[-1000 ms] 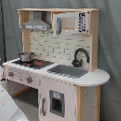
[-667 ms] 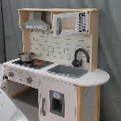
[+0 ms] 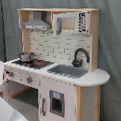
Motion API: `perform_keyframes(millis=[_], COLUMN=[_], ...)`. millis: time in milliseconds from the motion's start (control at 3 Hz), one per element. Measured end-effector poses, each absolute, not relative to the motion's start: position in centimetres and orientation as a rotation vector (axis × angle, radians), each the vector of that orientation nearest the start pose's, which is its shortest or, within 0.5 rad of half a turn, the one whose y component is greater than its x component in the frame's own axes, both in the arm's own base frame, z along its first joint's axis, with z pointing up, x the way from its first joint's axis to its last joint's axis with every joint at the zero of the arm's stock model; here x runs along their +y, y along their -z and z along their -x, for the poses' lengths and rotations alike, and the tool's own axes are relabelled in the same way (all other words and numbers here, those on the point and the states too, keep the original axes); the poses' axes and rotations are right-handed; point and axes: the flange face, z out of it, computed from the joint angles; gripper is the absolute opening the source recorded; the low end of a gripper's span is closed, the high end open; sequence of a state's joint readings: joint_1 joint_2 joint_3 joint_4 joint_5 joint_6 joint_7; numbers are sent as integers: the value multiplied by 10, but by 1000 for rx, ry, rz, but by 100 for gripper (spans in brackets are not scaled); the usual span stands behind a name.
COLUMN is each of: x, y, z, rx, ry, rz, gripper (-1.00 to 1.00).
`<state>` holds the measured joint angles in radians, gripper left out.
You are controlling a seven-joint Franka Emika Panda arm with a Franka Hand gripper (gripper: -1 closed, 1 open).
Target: Play with the kitchen
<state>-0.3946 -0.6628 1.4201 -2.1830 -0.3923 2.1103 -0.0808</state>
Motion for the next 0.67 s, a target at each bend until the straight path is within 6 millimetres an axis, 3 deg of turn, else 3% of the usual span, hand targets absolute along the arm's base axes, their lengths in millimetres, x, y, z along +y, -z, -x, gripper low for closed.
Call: perform_keyframes(millis=[667], x=[461], y=[-455], z=[-206], rx=[1179], ry=[-507], rz=[-1517], gripper=[100])
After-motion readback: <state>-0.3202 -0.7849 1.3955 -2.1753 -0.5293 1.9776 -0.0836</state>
